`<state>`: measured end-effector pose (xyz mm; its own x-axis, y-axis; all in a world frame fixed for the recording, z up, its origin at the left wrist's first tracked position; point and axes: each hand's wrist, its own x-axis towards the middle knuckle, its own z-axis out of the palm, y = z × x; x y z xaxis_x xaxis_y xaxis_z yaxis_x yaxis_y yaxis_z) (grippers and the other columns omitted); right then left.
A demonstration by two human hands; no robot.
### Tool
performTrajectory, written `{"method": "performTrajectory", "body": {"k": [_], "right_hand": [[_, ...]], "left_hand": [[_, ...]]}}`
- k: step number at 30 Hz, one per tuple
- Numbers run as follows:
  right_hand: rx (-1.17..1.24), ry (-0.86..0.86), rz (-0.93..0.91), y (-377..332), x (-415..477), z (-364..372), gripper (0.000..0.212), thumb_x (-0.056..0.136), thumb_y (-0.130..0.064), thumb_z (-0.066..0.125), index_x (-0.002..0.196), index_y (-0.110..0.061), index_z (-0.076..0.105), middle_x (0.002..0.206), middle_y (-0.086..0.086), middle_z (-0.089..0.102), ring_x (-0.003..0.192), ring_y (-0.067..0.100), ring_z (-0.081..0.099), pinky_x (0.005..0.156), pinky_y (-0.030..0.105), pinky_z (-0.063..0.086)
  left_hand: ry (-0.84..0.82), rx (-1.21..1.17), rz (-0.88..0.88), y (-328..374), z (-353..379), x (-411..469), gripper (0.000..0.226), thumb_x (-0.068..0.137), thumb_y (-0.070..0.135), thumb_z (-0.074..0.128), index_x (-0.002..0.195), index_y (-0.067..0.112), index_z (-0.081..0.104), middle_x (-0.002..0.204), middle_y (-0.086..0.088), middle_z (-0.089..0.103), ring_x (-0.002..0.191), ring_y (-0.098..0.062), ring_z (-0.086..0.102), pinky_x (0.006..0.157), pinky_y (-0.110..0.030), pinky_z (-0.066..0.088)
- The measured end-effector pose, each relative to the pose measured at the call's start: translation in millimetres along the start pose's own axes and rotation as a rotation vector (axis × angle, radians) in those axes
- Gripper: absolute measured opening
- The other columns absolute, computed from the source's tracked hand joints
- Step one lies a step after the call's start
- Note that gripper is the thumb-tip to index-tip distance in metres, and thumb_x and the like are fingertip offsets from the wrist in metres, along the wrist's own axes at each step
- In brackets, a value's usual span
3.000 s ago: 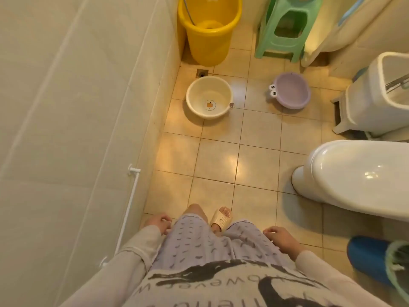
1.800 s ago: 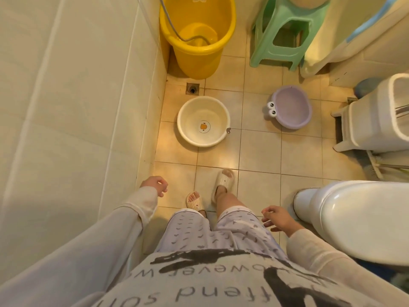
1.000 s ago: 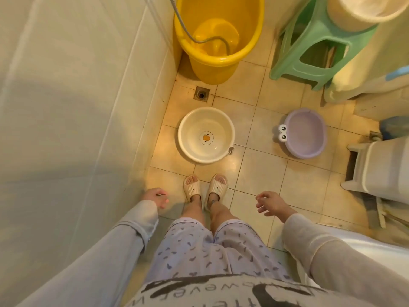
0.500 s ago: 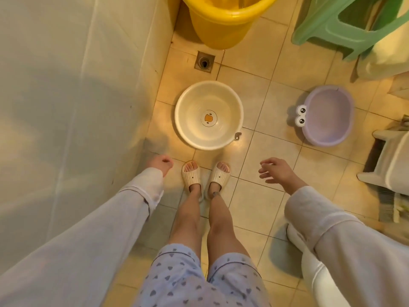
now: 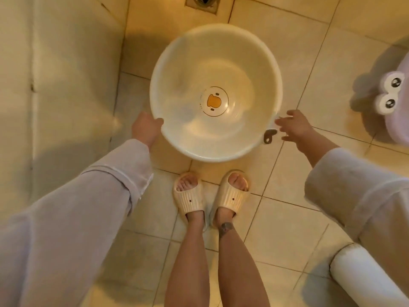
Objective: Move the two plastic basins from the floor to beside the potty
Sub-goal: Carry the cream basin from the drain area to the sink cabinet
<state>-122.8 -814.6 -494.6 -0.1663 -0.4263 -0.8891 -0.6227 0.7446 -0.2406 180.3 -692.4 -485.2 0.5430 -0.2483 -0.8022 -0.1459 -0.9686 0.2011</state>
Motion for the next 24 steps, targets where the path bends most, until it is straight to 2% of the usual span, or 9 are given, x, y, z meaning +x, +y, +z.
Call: {"method": "performTrajectory", "body": {"k": [2,4,8,11,13,16,17,20,24], "right_hand": [[-0.026,0.034,-0.035,-2,36,15,0.066,0.087,-0.015,0.056,0.145,-0.007,0.026,0.137,0.015,0.048,0.120,0.032,0.051,0.097,0.044,0.047],[-0.036,0.063,-0.069,-3,54,24,0.059,0.085,-0.012,0.056,0.140,-0.005,0.033,0.135,0.016,0.048,0.120,0.034,0.051,0.098,0.048,0.047],[-0.035,0.096,-0.082,-2,59,24,0.048,0.084,-0.007,0.057,0.131,-0.005,0.044,0.131,0.017,0.052,0.116,0.034,0.053,0.094,0.050,0.050],[-0.046,0.071,-0.030,2,39,12,0.046,0.085,-0.007,0.060,0.129,-0.005,0.047,0.131,0.017,0.053,0.117,0.036,0.054,0.093,0.050,0.051],[-0.067,0.046,0.011,3,11,0,0.046,0.085,-0.008,0.061,0.129,-0.005,0.048,0.130,0.018,0.054,0.117,0.037,0.053,0.093,0.050,0.050],[-0.056,0.008,0.061,0,-54,-21,0.045,0.086,-0.006,0.060,0.130,-0.006,0.049,0.130,0.018,0.055,0.117,0.037,0.053,0.094,0.050,0.050],[-0.057,0.004,0.070,-1,-79,-29,0.045,0.086,-0.005,0.060,0.130,-0.006,0.049,0.129,0.019,0.055,0.117,0.037,0.053,0.094,0.050,0.050],[-0.051,-0.019,0.062,-6,-163,-58,0.043,0.086,-0.004,0.059,0.128,-0.004,0.049,0.128,0.019,0.055,0.116,0.038,0.054,0.091,0.048,0.051],[-0.011,-0.028,0.023,-6,-272,-99,0.041,0.085,-0.006,0.060,0.125,-0.002,0.050,0.127,0.020,0.055,0.115,0.038,0.055,0.091,0.049,0.052]], "left_hand": [[-0.001,-0.060,-0.044,1,15,34,0.049,0.088,0.025,0.051,0.129,0.000,0.042,0.131,-0.021,0.053,0.121,-0.037,0.052,0.101,-0.045,0.045],[-0.041,-0.153,-0.076,1,24,54,0.053,0.088,0.023,0.053,0.135,0.002,0.039,0.136,-0.019,0.051,0.122,-0.036,0.052,0.101,-0.048,0.046],[-0.103,-0.233,-0.111,-2,23,58,0.048,0.089,0.013,0.049,0.135,0.002,0.042,0.132,-0.016,0.054,0.106,-0.029,0.058,0.084,-0.040,0.054],[-0.158,-0.198,-0.156,-4,6,34,0.043,0.087,0.005,0.047,0.129,-0.002,0.050,0.112,-0.016,0.060,0.090,-0.024,0.060,0.074,-0.034,0.053],[-0.183,-0.170,-0.182,-6,-11,7,0.041,0.087,0.002,0.046,0.127,-0.003,0.052,0.107,-0.017,0.060,0.092,-0.024,0.058,0.070,-0.031,0.052],[-0.197,-0.111,-0.169,-7,-44,-47,0.037,0.091,0.005,0.043,0.126,-0.002,0.052,0.123,-0.023,0.060,0.094,-0.025,0.055,0.050,-0.023,0.053],[-0.202,-0.106,-0.167,-9,-57,-69,0.037,0.092,0.006,0.042,0.127,-0.001,0.051,0.126,-0.023,0.059,0.094,-0.025,0.054,0.048,-0.024,0.052],[-0.211,-0.134,-0.175,-11,-97,-140,0.038,0.092,0.006,0.041,0.128,-0.003,0.049,0.130,-0.026,0.057,0.095,-0.027,0.053,0.060,-0.029,0.046],[-0.142,-0.264,-0.169,-4,-149,-238,0.037,0.092,0.004,0.045,0.127,-0.007,0.049,0.130,-0.029,0.055,0.106,-0.035,0.057,0.063,-0.035,0.048]]}}
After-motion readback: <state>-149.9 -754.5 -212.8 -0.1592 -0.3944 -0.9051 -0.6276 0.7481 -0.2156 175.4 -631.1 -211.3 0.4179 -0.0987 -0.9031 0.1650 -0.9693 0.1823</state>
